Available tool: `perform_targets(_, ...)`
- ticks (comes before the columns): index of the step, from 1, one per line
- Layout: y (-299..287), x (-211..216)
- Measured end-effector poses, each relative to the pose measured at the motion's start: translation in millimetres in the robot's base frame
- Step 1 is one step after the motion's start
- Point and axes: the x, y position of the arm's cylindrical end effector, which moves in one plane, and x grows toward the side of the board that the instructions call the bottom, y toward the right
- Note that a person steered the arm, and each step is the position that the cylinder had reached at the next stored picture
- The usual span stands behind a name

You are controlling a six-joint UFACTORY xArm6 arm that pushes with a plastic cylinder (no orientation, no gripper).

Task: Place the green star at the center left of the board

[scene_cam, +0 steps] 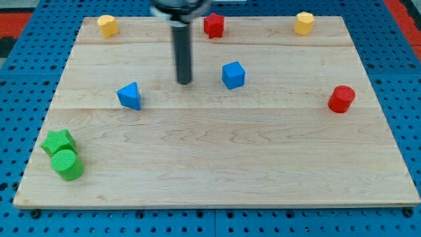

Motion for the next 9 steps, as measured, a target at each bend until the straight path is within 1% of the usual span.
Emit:
perform_targets(1,-117,-4)
perform_targets(2,-140,50)
perform_targets(3,-171,96)
perform_targets(4,-207,152)
perform_targets(5,-195,191)
perform_targets(6,-127,192)
perform_targets(7,-164,180)
perform_targets(8,-184,187)
perform_targets(9,-182,128)
